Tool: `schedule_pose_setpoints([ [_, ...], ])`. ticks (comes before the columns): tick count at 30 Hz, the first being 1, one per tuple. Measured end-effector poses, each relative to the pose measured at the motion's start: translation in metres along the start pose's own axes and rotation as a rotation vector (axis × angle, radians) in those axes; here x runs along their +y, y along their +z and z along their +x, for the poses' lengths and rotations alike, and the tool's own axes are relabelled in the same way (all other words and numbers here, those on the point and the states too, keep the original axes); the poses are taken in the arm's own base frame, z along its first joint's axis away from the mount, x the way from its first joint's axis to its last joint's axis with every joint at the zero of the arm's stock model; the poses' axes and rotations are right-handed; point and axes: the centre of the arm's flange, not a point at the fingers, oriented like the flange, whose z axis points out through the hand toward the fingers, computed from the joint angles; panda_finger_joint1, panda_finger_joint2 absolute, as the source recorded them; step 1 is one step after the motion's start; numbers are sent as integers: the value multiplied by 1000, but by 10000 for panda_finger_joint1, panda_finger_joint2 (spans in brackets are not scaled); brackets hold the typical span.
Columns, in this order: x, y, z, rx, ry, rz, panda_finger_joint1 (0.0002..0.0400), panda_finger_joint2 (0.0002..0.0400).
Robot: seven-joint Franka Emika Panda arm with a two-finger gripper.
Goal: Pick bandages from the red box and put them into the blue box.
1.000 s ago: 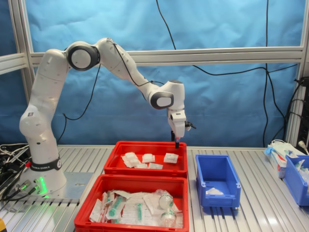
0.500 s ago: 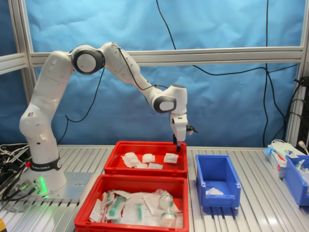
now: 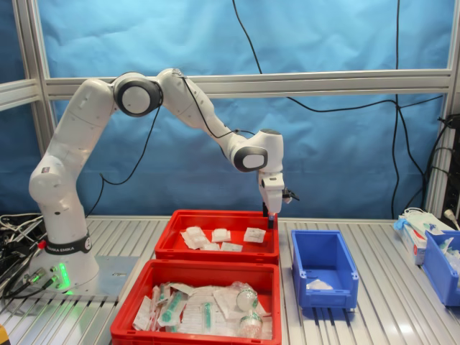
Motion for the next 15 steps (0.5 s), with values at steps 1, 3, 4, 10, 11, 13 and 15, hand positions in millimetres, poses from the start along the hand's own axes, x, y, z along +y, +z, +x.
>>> schedule_pose_setpoints([
  [1, -1, 0, 0, 1, -1, 1, 400, 400],
  [3, -4, 1, 0, 2, -3, 3, 400, 400],
  [4, -5, 2, 0, 2, -3, 3, 400, 400],
  [10, -11, 3, -2, 4, -11, 7, 400, 400],
  [11, -12, 3, -2, 4, -12, 7, 400, 400],
  [13, -14, 3, -4, 5, -15, 9, 400, 400],
  [15, -15, 2, -5, 6, -17, 10, 400, 400],
])
